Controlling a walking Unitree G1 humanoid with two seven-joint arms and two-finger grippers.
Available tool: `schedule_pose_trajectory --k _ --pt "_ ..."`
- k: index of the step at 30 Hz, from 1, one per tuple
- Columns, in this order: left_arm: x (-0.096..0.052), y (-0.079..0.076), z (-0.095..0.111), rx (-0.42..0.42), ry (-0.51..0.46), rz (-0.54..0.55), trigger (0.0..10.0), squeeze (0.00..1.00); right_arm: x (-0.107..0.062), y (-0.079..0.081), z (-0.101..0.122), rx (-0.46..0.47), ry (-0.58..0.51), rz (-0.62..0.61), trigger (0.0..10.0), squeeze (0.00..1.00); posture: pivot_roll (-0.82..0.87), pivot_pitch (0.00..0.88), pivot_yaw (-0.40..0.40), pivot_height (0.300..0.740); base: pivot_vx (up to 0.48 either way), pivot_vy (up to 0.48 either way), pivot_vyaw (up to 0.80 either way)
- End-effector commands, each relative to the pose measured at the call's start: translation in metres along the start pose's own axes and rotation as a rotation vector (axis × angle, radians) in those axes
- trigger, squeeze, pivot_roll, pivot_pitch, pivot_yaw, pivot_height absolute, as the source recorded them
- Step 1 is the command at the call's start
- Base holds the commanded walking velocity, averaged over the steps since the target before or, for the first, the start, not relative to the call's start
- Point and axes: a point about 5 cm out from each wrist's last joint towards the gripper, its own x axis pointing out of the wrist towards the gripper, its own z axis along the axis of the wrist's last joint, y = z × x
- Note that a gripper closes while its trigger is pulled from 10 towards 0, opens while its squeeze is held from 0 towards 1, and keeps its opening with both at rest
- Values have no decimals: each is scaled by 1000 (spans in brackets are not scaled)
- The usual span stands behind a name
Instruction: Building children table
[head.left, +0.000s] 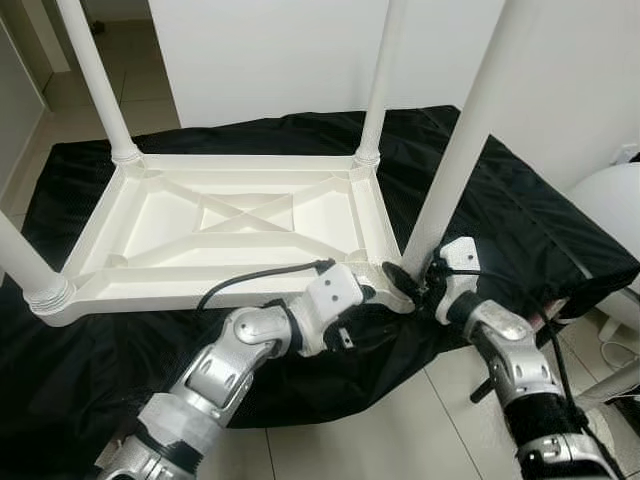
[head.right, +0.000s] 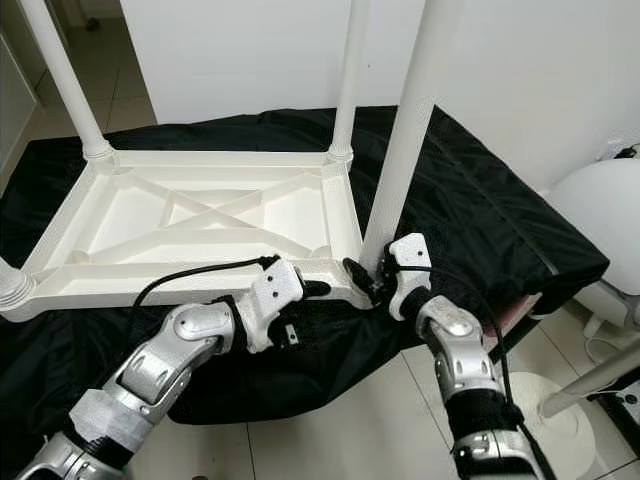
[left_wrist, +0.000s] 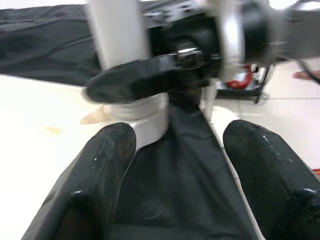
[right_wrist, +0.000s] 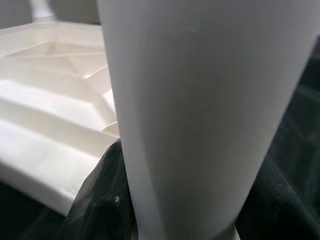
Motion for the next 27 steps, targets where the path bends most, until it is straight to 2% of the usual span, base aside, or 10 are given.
schedule_pose_trajectory --k 1,7,9,15,16,18,21,24,25,27 --pt "-2 13 -3 -10 17 178 10000 0 -4 2 -7 15 29 -65 10000 0 -70 0 -14 740 0 0 0" --pt "-3 17 -4 -8 20 203 10000 0 -6 7 -7 66 21 -201 10000 0 -73 0 -15 740 0 0 0" --pt "-5 20 -4 -3 21 231 10000 0 -9 9 -8 110 25 -387 10000 0 -75 0 -19 740 0 0 0" --pt "-6 24 -6 4 28 268 10000 0 -14 15 -10 166 52 -608 10000 0 -77 0 -18 740 0 0 0" --pt "-6 24 -6 4 28 268 10000 0 -14 15 -10 166 52 -608 10000 0 -77 0 -18 740 0 0 0" --pt "-6 29 -4 -9 21 307 10000 0 0 42 -4 248 21 -578 10000 0 -79 0 -9 740 0 0 0" --pt "-6 32 -3 -15 14 323 10000 0 3 52 3 276 -17 -541 10000 0 -77 0 -12 740 0 0 0" --pt "-6 32 -3 -14 13 324 10000 0 1 51 4 274 -23 -542 10000 0 -77 0 -13 740 0 0 0" --pt "-7 33 -3 -16 12 330 10000 0 -2 48 7 276 -42 -545 10000 1000 -73 0 -16 740 0 0 0" --pt "-7 33 -3 -16 12 330 10000 0 -2 48 7 276 -42 -545 10000 1000 -73 0 -16 740 0 0 0"
